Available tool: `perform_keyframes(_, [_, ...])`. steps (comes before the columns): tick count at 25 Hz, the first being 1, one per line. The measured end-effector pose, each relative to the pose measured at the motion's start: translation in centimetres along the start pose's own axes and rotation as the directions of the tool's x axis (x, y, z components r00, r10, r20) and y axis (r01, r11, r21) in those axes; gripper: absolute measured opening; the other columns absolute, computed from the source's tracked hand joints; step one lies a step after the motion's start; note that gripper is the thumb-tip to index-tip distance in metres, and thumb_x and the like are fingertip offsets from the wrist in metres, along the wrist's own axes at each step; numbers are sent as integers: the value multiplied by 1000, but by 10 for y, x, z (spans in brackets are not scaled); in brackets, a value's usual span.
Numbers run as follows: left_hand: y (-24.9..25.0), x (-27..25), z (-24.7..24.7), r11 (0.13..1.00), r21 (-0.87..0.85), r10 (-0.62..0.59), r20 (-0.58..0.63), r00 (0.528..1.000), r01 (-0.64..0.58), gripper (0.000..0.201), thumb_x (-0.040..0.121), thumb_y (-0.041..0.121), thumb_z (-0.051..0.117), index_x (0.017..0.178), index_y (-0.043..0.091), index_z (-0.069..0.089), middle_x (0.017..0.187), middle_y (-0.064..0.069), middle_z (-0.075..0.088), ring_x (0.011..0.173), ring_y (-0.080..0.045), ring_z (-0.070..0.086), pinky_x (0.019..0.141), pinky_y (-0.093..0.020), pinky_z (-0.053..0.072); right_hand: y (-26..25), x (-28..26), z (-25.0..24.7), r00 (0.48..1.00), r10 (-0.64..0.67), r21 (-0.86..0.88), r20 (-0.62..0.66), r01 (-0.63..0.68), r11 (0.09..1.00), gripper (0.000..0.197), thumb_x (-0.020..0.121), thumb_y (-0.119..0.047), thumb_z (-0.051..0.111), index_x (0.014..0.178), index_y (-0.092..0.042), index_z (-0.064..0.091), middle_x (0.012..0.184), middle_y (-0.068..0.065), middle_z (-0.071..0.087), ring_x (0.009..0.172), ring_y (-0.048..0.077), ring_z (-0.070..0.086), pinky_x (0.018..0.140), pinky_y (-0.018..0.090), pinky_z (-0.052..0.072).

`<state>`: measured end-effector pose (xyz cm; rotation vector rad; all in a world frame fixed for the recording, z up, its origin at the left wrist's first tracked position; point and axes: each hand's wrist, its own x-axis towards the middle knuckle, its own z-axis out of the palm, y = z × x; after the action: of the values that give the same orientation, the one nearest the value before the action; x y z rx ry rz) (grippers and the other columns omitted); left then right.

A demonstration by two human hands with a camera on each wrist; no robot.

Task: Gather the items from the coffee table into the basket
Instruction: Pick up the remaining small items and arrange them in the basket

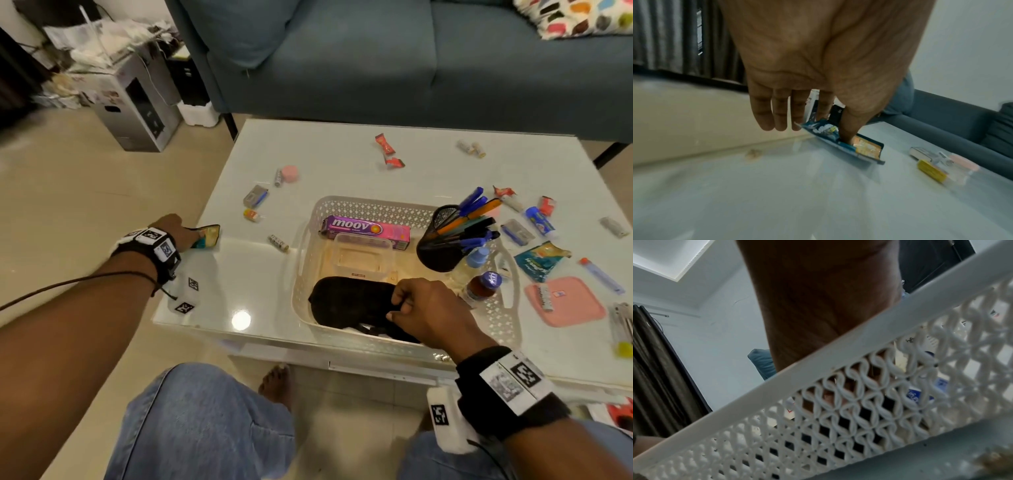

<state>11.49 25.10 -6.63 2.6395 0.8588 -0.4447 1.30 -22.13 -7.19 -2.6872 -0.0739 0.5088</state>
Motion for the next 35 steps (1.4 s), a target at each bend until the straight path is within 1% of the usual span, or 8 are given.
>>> perform_keyframes(3, [-9,-4,13,990,-136,32,-58,998,-40,53,82,52,76,108,6,69,108,-20,69,94,-38,64,83,-38,52,0,-1,1,1000,-7,7,-6,7,1000,20,81,-36,80,88,-33,61,83,-10,66,79,15,65,60,27,45])
perform_keyframes(10, [23,-43,-12,941,-302,52,-316,947,-153,33,80,24,85,105,6,74,110,-17,74,101,-35,68,89,-35,54,0,-2,1,1000,-9,32,-7,9,999,20,81,-36,80,88,-33,61,82,-10,66,80,15,64,63,28,48])
perform_keyframes(15, [82,-133,-32,662,-544,337,-399,853,-516,20,88,23,77,103,13,70,100,-9,73,88,-21,72,75,-36,61,-3,-4,-5,1000,-17,28,-11,18,999,20,82,-37,80,91,-32,63,83,-10,66,83,16,65,70,31,53])
perform_keyframes(18, [130,-189,4,517,-647,502,-302,811,-560,14,88,16,77,98,14,68,91,-2,73,82,-13,72,65,-26,57,-3,-6,-14,999,-15,41,-40,16,999,20,81,-39,80,90,-33,63,80,-10,65,81,16,65,74,35,57])
perform_keyframes(22, [165,-225,73,503,-664,666,-111,738,-554,14,88,13,73,97,21,65,94,10,74,90,-8,73,74,-29,61,-4,-10,-27,992,-23,41,-121,28,999,15,84,-42,74,88,-31,63,81,-8,67,83,17,65,70,34,55])
perform_keyframes(28, [172,-210,113,575,-633,628,-64,776,-518,15,90,10,70,96,23,67,105,6,70,102,-16,70,79,-42,63,0,-13,-36,977,-111,237,-184,154,959,46,77,-17,71,120,-28,59,99,-12,65,80,15,66,70,38,58])
perform_keyframes(33, [189,-217,113,486,-747,630,-60,774,-454,13,92,4,68,101,12,66,100,11,70,96,-8,68,67,-21,61,-3,-16,-39,970,-82,542,-231,198,816,50,84,-24,73,129,-31,50,105,-8,68,80,13,72,70,28,61])
perform_keyframes(35, [191,-219,115,480,-739,643,-71,763,-473,14,91,6,70,102,13,67,106,9,72,100,-6,67,80,-27,61,-4,-15,-38,962,-53,648,-268,220,730,43,89,-27,74,126,-33,52,103,-8,71,89,13,73,74,29,62])
